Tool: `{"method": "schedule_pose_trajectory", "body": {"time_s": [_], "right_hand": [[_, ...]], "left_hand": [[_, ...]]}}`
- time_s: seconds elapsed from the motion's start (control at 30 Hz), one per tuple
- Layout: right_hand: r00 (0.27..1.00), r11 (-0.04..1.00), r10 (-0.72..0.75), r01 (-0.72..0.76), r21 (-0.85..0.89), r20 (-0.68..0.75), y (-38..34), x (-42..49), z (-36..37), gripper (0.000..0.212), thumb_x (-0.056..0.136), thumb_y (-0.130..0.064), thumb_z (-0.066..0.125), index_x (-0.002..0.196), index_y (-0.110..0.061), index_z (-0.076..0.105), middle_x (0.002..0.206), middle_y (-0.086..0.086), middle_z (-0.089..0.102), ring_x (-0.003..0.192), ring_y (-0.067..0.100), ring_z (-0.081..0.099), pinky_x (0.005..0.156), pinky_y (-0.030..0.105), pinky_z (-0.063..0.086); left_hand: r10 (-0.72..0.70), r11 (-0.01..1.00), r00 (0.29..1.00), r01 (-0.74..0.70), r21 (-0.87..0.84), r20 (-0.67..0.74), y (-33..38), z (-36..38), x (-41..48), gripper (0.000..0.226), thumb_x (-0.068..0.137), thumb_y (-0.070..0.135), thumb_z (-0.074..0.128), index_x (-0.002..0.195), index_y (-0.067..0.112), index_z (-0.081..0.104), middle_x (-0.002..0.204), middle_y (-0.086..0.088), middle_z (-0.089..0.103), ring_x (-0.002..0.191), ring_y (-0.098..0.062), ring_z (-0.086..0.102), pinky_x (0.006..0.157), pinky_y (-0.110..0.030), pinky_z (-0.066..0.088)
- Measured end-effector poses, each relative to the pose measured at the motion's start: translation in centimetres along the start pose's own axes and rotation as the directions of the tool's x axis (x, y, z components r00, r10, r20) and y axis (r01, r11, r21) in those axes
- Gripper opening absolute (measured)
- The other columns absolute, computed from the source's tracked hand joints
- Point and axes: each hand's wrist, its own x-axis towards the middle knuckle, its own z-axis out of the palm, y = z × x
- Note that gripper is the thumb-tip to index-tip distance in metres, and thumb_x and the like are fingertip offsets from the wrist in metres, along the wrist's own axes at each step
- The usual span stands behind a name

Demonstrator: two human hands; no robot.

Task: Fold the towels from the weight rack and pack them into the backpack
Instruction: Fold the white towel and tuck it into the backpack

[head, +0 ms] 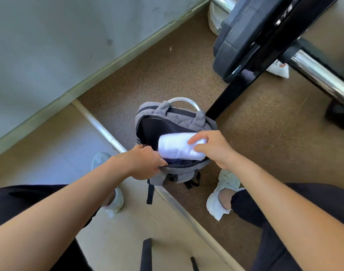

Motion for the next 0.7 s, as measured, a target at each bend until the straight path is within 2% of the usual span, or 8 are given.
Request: {"method": "schedule_pose_trajectory", "body": {"time_s": [0.1, 0.17, 0.23, 0.3, 0.37, 0.43, 0.57, 0.7], "right_hand": [[0.999, 1.0, 0.029, -0.029, 0.002, -0.032, 0.9, 0.6, 1.7, 0.034, 0.089, -0.003, 0.058, 0.094, -0.03, 0.078, 0.137, 0.005, 0.055, 0.129, 0.024, 0.05, 0.094, 0.031, 0.041], [0.998, 0.998, 0.044, -0.046, -0.034, -0.04, 1.6, 1.1, 2.6, 0.034, 0.094, -0.004, 0.055, 0.101, -0.03, 0.076, 0.141, 0.008, 0.051, 0.129, 0.027, 0.05, 0.094, 0.031, 0.044], [0.998, 0.998, 0.055, -0.055, -0.021, -0.024, 2.7, 1.6, 3.3, 0.037, 0.096, -0.003, 0.053, 0.097, -0.034, 0.074, 0.143, 0.007, 0.049, 0.129, 0.026, 0.049, 0.095, 0.03, 0.044], [0.997, 0.998, 0.07, -0.07, 0.011, -0.03, 3.9, 1.9, 3.7, 0.041, 0.094, 0.0, 0.054, 0.094, -0.036, 0.073, 0.141, 0.004, 0.05, 0.129, 0.023, 0.05, 0.096, 0.029, 0.041], [0.993, 0.994, 0.103, -0.101, 0.035, -0.059, 4.9, 2.2, 3.7, 0.042, 0.093, 0.003, 0.054, 0.095, -0.034, 0.075, 0.14, 0.002, 0.051, 0.126, 0.021, 0.05, 0.096, 0.028, 0.04], [0.991, 0.994, 0.106, -0.104, 0.027, -0.08, 5.5, 2.3, 3.8, 0.04, 0.093, 0.003, 0.055, 0.098, -0.031, 0.075, 0.139, 0.001, 0.05, 0.124, 0.018, 0.049, 0.095, 0.027, 0.039], [0.993, 0.999, 0.031, -0.035, -0.027, -0.118, 6.0, 2.8, 4.2, 0.038, 0.092, 0.004, 0.057, 0.103, -0.028, 0.075, 0.135, 0.0, 0.05, 0.12, 0.012, 0.047, 0.09, 0.019, 0.039], [0.989, 1.0, 0.008, -0.01, -0.011, -0.146, 6.0, 4.2, 4.6, 0.037, 0.094, 0.003, 0.055, 0.111, -0.024, 0.074, 0.136, -0.001, 0.049, 0.118, 0.008, 0.047, 0.089, 0.017, 0.039]], "left_hand": [[-0.024, 0.98, 1.0, 0.023, -0.197, -0.006, -0.2, 0.1, -0.1, 0.052, 0.1, 0.051, 0.024, 0.091, 0.022, 0.066, 0.097, 0.001, 0.067, 0.096, -0.025, 0.058, 0.094, -0.046, 0.043], [-0.061, 0.938, 0.998, 0.052, -0.342, -0.015, -0.7, 0.0, -0.2, 0.054, 0.101, 0.052, 0.027, 0.076, 0.018, 0.06, 0.082, -0.003, 0.064, 0.084, -0.028, 0.059, 0.084, -0.048, 0.05], [-0.106, 0.928, 0.994, 0.092, -0.361, -0.017, -1.2, -0.1, -0.4, 0.047, 0.102, 0.047, 0.036, 0.071, 0.018, 0.055, 0.078, -0.005, 0.063, 0.079, -0.031, 0.061, 0.081, -0.049, 0.054], [-0.183, 0.947, 0.98, 0.155, -0.282, -0.078, -1.4, -0.2, -0.4, 0.04, 0.101, 0.044, 0.047, 0.069, 0.021, 0.055, 0.074, -0.001, 0.061, 0.074, -0.029, 0.059, 0.073, -0.041, 0.053], [-0.238, 0.961, 0.939, 0.191, -0.2, -0.247, -1.6, -0.3, -0.3, 0.027, 0.095, 0.043, 0.06, 0.077, 0.023, 0.064, 0.086, 0.002, 0.066, 0.081, -0.028, 0.062, 0.07, -0.035, 0.051], [-0.206, 0.976, 0.867, 0.146, -0.164, -0.454, -2.1, -0.2, 0.0, 0.021, 0.082, 0.043, 0.074, 0.096, 0.028, 0.07, 0.116, 0.003, 0.066, 0.104, -0.028, 0.062, 0.077, -0.036, 0.052], [-0.12, 0.992, 0.827, 0.118, -0.038, -0.549, -2.7, -0.6, 0.3, 0.089, 0.063, 0.057, 0.083, 0.143, 0.031, 0.055, 0.159, -0.004, 0.041, 0.147, -0.031, 0.034, 0.11, -0.047, 0.039], [-0.152, 0.982, 0.839, 0.19, 0.02, -0.523, -2.4, -0.3, 0.3, 0.111, 0.06, 0.069, 0.077, 0.156, 0.029, 0.037, 0.17, -0.005, 0.022, 0.157, -0.037, 0.013, 0.122, -0.051, 0.026]]}}
